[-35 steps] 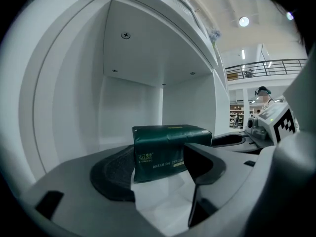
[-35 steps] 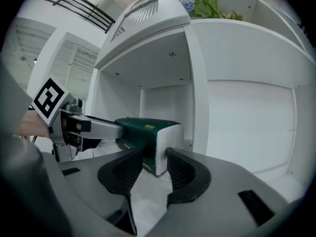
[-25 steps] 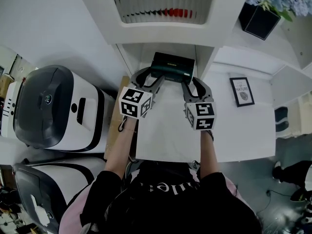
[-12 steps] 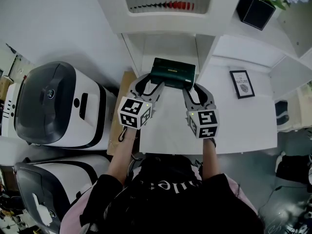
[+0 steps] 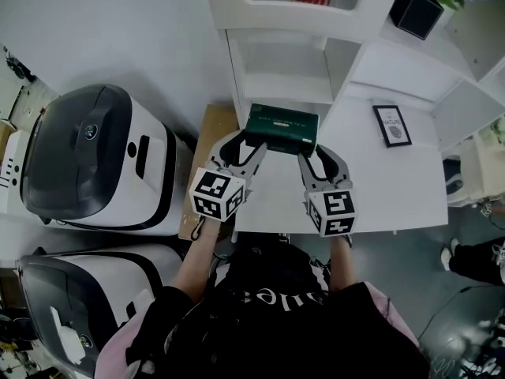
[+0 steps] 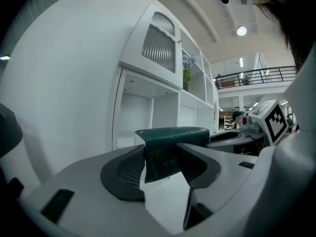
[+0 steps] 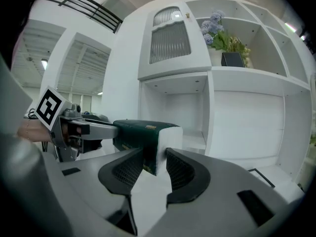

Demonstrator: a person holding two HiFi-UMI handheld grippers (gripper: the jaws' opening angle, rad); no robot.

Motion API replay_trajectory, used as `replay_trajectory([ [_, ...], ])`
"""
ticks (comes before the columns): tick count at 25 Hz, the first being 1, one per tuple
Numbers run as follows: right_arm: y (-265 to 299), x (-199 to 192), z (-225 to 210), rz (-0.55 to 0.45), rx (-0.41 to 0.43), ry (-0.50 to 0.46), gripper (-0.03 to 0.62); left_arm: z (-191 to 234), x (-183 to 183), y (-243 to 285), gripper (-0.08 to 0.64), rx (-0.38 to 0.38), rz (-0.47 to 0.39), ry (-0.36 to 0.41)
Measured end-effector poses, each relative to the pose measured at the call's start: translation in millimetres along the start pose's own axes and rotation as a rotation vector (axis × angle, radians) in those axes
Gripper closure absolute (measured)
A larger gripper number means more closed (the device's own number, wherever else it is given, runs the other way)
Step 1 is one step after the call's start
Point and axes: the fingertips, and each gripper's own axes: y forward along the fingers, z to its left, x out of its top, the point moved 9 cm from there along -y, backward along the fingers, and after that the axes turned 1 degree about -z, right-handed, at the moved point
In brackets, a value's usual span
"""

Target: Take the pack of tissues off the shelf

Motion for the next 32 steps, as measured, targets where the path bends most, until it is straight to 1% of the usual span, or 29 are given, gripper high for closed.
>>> replay_trajectory([
  [7,-24,-5,60,0.021,0.008,-0.017,0.43,4,-18,-66,0.353,-0.001,-0.003,-0.064],
  [14,-48,-18,112,0.056,-0.015,-0.016,0.43,5,-37,-118,0.354,-0.031,0.008,-0.094],
  [18,-60,-23,134,0.072,-0.023,-0.031,0.43,3,-47,-141,0.354,-0.038,0.003,-0.115],
  [26,-77,-22,146,0.088,-0.039,-0.046,0.43,-6,-51,-156,0.354,-0.051,-0.016,-0.141],
  [32,-101,-23,136,0.082,-0.054,-0.05,0.43,-30,-48,-156,0.354,-0.067,-0.024,-0.14],
])
